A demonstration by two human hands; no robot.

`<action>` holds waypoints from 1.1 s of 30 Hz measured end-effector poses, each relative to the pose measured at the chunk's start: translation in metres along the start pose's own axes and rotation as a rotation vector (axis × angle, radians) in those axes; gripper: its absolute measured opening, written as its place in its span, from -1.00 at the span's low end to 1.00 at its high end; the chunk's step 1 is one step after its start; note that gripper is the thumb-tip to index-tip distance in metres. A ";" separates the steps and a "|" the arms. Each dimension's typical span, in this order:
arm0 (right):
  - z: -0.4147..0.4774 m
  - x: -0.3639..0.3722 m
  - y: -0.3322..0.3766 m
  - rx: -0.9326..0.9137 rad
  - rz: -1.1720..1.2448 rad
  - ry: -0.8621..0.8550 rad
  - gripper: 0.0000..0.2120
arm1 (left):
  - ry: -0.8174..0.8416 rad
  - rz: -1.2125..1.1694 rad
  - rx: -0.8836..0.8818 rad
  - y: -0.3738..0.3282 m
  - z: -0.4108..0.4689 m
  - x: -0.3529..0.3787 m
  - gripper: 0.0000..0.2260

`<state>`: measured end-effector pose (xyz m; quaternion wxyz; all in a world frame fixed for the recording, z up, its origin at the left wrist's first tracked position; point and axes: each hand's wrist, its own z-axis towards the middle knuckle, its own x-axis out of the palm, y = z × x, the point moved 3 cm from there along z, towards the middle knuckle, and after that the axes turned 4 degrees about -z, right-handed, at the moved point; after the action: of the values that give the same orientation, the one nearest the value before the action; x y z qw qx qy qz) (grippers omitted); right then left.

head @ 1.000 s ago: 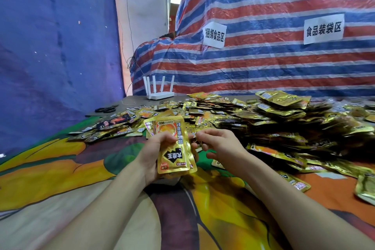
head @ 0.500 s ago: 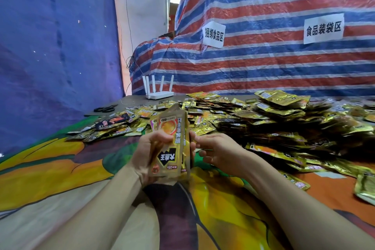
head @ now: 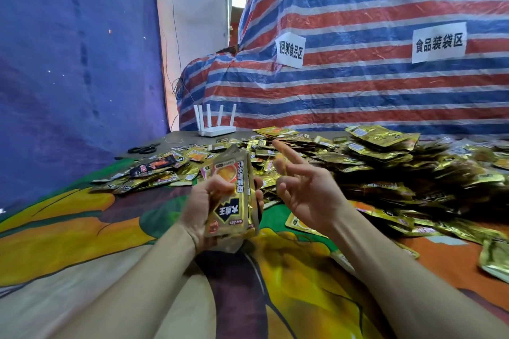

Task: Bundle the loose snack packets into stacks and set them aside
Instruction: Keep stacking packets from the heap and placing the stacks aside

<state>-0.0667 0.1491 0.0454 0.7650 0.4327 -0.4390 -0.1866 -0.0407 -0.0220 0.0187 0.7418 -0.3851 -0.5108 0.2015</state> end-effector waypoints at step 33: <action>0.001 0.022 -0.041 -0.374 -0.702 -0.334 -0.47 | -0.569 0.132 0.301 0.008 0.016 -0.001 -0.72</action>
<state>-0.0514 0.1113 0.0225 0.6389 0.3734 -0.3417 -0.5794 -0.0550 -0.0118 0.0151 0.6032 -0.2317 -0.6359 0.4220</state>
